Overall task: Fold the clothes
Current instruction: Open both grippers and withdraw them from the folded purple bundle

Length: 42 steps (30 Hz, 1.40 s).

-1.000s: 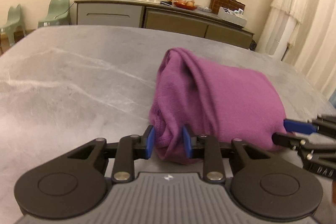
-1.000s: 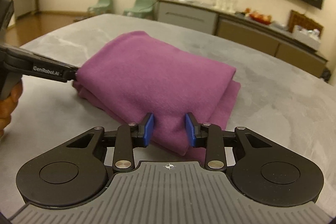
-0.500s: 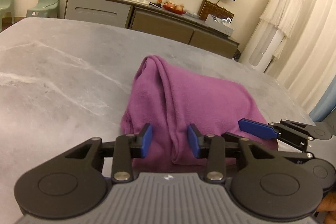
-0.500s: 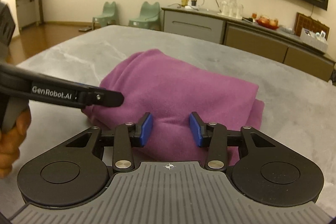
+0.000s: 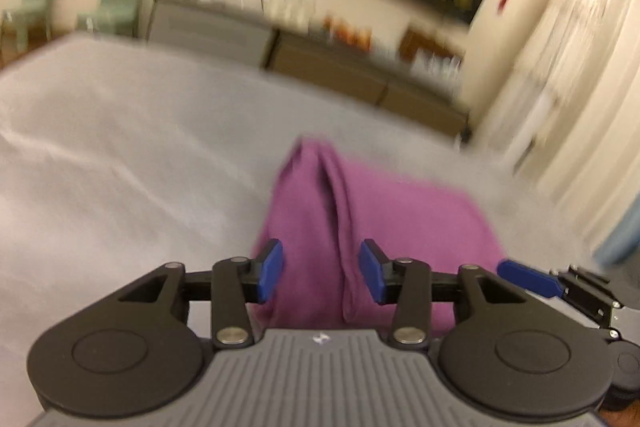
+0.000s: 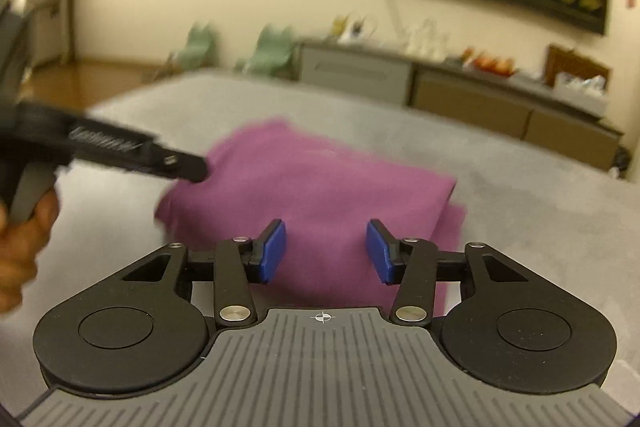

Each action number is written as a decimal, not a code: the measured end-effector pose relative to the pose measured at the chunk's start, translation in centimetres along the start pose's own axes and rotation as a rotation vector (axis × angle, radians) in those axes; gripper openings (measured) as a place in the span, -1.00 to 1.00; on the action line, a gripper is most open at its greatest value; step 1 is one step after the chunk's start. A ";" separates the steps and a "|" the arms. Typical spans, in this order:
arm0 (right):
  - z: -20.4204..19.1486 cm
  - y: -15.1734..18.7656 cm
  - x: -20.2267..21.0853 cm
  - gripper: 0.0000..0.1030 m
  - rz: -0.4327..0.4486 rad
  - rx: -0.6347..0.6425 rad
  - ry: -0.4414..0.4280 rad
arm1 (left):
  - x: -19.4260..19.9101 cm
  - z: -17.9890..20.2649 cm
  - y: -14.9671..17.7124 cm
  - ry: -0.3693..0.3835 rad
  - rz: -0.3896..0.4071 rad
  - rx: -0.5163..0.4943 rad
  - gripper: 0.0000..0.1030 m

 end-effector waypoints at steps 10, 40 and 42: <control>17.2 0.6 -5.4 0.17 -0.196 -0.188 -0.027 | -8.8 7.0 -3.0 0.048 -0.047 -0.071 0.07; 17.8 -0.7 1.2 0.74 -0.067 -0.213 0.023 | -2.7 9.6 -1.9 -0.083 0.025 -0.151 1.00; 17.0 -0.4 2.1 0.74 -0.069 -0.216 0.036 | -1.6 10.2 -0.9 -0.078 0.015 -0.149 1.00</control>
Point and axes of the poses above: each gripper's, at about its wrist camera, not at the fingertips, and x roughly against the way its jaws point, z to its right, y to its underside, the point moved 5 cm from there along -x, roughly the way its jaws point, and after that the axes turned 5 degrees about -z, right-handed, at the moved point
